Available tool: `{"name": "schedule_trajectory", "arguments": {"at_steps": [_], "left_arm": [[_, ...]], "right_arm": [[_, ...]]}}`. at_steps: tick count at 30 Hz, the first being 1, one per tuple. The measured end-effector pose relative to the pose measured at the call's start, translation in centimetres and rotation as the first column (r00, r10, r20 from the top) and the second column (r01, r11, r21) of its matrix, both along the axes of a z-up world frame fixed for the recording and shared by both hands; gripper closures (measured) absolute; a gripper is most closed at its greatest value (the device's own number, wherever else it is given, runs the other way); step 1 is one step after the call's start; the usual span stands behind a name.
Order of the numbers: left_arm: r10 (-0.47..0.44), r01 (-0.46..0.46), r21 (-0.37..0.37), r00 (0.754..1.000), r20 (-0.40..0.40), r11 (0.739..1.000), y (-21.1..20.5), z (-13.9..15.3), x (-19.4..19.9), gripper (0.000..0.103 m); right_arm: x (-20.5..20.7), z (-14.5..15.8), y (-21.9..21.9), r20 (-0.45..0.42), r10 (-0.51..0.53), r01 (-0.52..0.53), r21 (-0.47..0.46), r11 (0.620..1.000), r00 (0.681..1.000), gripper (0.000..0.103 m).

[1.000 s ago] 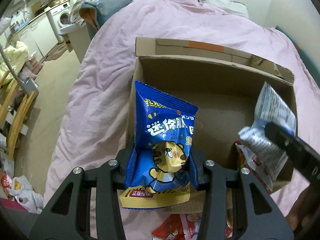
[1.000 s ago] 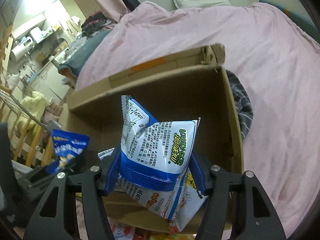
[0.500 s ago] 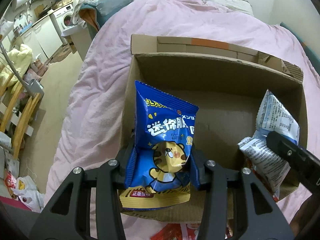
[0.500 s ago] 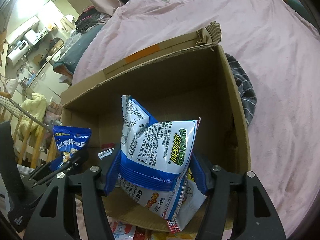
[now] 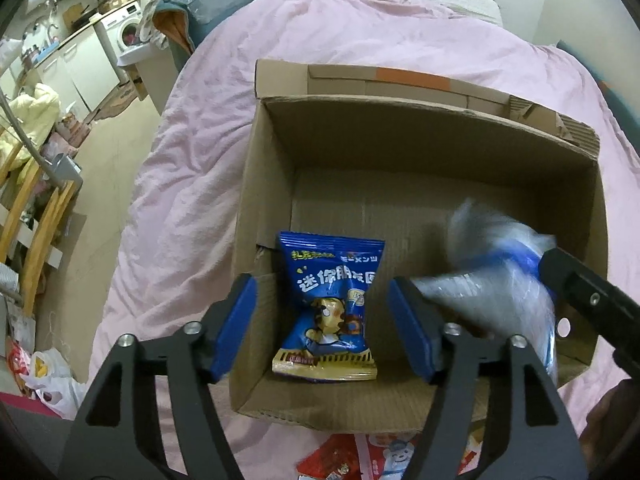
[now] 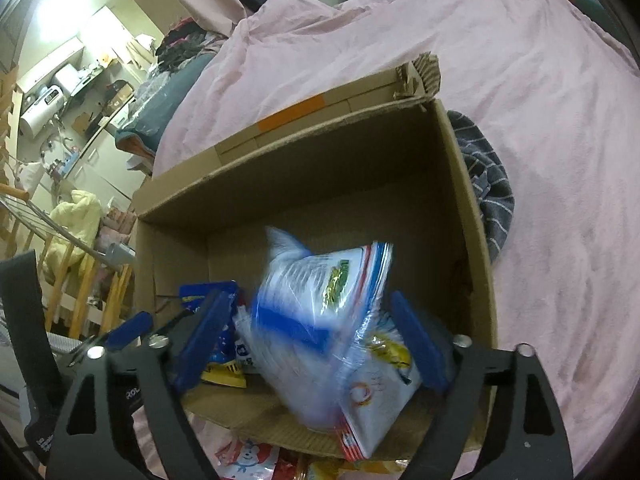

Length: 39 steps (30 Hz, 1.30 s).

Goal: Organize snacks
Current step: 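Carry both bags into the box and open both tools to release them, then withdraw both tools from the box back over the snack pile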

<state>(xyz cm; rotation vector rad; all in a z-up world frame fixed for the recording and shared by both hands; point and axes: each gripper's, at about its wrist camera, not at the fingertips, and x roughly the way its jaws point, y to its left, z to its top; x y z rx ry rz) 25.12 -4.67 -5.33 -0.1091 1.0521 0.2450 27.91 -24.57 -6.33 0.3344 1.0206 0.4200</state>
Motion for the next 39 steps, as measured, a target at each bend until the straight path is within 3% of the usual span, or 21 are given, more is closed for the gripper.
{"name": "schedule_trajectory", "arguments": {"at_steps": [5, 18, 28, 39], "left_arm": [[-0.001, 0.001, 0.020, 1.000, 0.017, 1.000, -0.3, 0.8, -0.5, 0.026], [-0.077, 0.075, 0.024, 0.993, 0.093, 0.997, -0.4, 3.9, -3.8, 0.026], [-0.127, 0.128, -0.006, 0.985, 0.117, 0.992, 0.0, 5.3, -7.5, 0.026], [-0.164, 0.165, -0.014, 0.983, 0.085, 0.986, 1.8, 5.1, -11.6, 0.026]], "right_arm": [[-0.7, 0.7, -0.4, 0.020, -0.002, 0.002, 0.002, 1.000, 1.000, 0.010], [-3.8, 3.1, -1.9, 0.072, -0.011, 0.011, -0.008, 1.000, 0.997, 0.010], [-8.8, 5.3, -2.0, 0.126, 0.020, -0.014, -0.048, 0.999, 0.992, 0.010], [-13.1, 3.9, -3.3, 0.050, -0.012, 0.013, -0.010, 1.000, 0.999, 0.010]]}}
